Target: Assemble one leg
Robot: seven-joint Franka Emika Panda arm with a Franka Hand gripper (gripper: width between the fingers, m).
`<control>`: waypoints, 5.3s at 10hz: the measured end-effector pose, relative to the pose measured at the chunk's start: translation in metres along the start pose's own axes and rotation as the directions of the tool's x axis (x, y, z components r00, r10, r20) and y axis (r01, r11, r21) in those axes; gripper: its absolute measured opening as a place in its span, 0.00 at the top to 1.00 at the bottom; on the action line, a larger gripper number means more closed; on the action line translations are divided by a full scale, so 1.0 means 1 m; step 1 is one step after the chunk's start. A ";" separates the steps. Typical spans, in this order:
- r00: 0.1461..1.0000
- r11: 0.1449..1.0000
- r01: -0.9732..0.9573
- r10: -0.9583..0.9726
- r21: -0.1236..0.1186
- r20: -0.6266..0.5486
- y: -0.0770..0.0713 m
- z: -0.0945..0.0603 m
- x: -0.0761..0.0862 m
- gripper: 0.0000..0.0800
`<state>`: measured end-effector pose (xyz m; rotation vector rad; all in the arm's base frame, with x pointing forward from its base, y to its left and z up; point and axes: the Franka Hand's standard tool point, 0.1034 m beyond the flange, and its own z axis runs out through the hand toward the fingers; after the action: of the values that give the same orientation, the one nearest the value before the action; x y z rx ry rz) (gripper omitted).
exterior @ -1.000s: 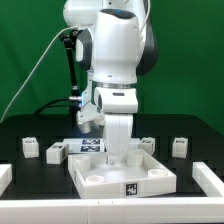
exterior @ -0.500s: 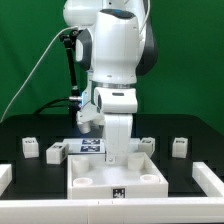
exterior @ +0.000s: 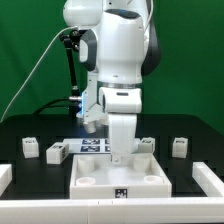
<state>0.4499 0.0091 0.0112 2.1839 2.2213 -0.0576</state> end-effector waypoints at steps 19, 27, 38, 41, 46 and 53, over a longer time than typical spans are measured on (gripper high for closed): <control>1.000 1.000 -0.002 0.002 -0.022 -0.006 0.039 -0.003 0.061 0.23; 0.999 0.997 -0.048 0.049 -0.064 0.013 0.036 -0.048 0.070 0.19; 0.620 0.623 -0.782 0.778 -0.005 -0.101 0.023 -0.048 0.071 0.19; 0.401 0.406 -0.913 0.911 0.038 -0.101 0.020 -0.046 0.076 0.19; -0.370 -0.363 -0.919 0.929 0.153 -0.017 -0.009 -0.042 0.103 0.19; -0.529 -0.537 -0.830 0.844 0.153 0.088 -0.024 -0.038 0.113 0.19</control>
Offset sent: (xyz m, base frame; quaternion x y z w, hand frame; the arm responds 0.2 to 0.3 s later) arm 0.0258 0.0547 -0.0064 -0.0011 0.0054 -0.0099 0.9999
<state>0.4240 0.1229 0.0444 3.1453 -0.8886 -0.0626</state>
